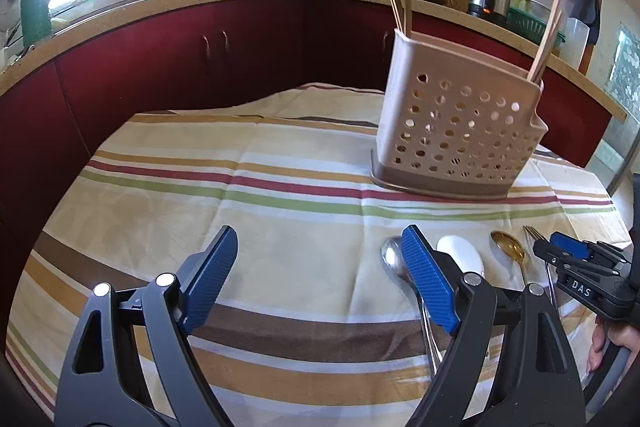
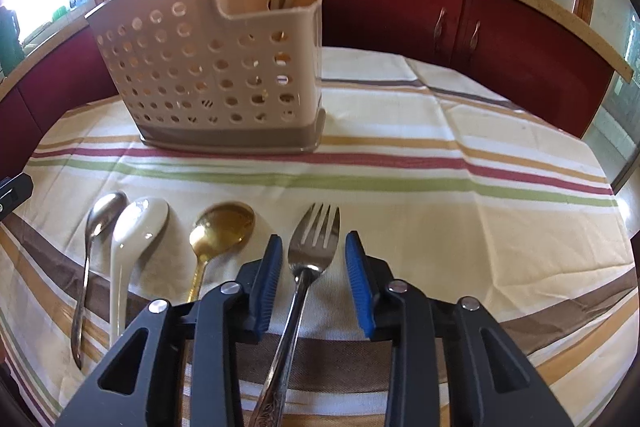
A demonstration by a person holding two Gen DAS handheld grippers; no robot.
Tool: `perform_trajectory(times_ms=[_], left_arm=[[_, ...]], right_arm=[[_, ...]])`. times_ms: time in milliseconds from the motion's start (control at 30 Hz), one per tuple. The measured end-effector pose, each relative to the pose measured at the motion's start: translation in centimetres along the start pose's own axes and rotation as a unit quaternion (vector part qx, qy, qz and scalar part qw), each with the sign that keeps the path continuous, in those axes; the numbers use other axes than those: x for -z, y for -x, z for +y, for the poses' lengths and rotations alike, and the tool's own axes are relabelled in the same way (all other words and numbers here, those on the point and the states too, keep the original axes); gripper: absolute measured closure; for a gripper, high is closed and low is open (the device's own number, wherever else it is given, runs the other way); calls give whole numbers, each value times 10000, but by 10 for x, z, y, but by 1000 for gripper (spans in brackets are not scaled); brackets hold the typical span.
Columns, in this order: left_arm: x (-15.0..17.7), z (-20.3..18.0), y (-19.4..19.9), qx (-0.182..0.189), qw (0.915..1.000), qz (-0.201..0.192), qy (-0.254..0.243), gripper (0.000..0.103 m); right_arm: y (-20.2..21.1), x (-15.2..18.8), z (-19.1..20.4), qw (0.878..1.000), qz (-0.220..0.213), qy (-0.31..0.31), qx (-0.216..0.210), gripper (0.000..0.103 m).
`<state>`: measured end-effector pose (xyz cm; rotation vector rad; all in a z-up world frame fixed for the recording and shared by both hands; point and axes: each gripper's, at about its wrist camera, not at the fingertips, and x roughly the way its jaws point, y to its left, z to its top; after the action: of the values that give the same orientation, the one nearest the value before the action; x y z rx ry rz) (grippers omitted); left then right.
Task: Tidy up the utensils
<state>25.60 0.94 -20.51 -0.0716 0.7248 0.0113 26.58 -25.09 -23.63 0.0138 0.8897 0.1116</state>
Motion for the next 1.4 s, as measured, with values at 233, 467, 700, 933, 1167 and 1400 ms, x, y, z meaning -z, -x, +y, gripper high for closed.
perform_trajectory(times_ms=[233,467,700,933,1167,1400], left_arm=[[4,-11,-7,70,9999,137,-49,21],[11,-30,-21,190,9989,384,-202,21],[15,-48,-45,238,9964,737,-352,31],[18,-59,-62,308,9936,995,-433,42],[16,-63,-65,278,9933,976,-554,54],[17,-68,-64,376,9931,920,-630,65]], right_arm=[[-2,1,-2,10000,39,-22,-59,77],[-1,1,-11,9998,31,-121,-174,77],[0,2,-17,9993,26,-156,-341,77],[0,1,-24,9989,19,-146,-435,77],[-2,1,-27,9986,43,-163,-492,77],[-1,0,-28,9985,19,-165,-527,77]])
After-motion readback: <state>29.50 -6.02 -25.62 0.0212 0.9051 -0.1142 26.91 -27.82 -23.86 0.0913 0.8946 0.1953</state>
